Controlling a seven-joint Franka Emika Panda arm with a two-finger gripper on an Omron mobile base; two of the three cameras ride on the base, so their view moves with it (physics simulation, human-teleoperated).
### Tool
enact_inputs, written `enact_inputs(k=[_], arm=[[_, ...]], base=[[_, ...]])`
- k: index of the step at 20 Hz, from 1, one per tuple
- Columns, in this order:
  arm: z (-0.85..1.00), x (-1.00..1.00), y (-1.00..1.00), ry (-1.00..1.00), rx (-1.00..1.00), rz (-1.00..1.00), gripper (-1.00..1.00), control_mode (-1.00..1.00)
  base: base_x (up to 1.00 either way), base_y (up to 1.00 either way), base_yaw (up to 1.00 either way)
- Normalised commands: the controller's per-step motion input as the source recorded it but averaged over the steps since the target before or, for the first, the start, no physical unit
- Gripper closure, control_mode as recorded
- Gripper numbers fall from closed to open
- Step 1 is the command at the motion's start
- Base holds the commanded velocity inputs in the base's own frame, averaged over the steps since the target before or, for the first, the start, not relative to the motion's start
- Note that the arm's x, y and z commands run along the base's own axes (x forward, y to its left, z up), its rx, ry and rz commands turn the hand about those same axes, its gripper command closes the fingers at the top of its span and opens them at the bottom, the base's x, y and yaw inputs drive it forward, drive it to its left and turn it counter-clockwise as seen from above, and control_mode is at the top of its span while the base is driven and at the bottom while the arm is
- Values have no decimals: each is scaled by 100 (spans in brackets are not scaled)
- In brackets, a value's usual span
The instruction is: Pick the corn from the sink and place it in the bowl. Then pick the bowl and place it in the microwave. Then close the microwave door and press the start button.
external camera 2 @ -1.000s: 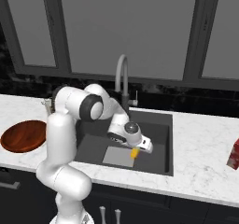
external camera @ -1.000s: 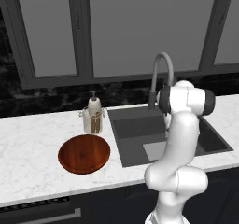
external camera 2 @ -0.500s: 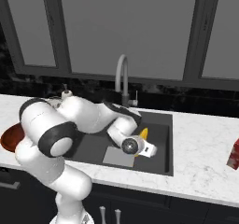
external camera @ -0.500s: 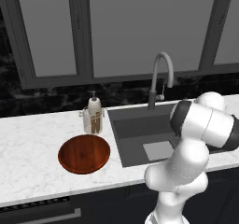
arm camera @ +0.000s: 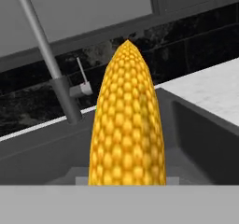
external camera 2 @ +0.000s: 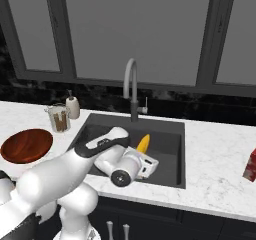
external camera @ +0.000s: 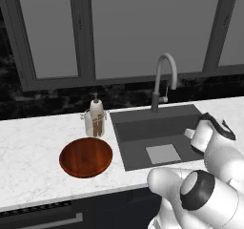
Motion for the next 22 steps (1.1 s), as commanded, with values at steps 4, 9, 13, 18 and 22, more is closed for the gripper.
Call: enact_inputs(k=[4,9,13,18,22], arm=[[100,-9,-9,-13,9,0,100,-100],[100,-34,-7,-3,9,0,100,-100],[100,-61,-8,3,10,0,100,-100],[100,-72,-3,15,2,1,100,-100],[90,-54,3,51,4,8,100,-100]], base=[[0,0,0],[0,0,0],[0,0,0],[0,0,0],[0,0,0]])
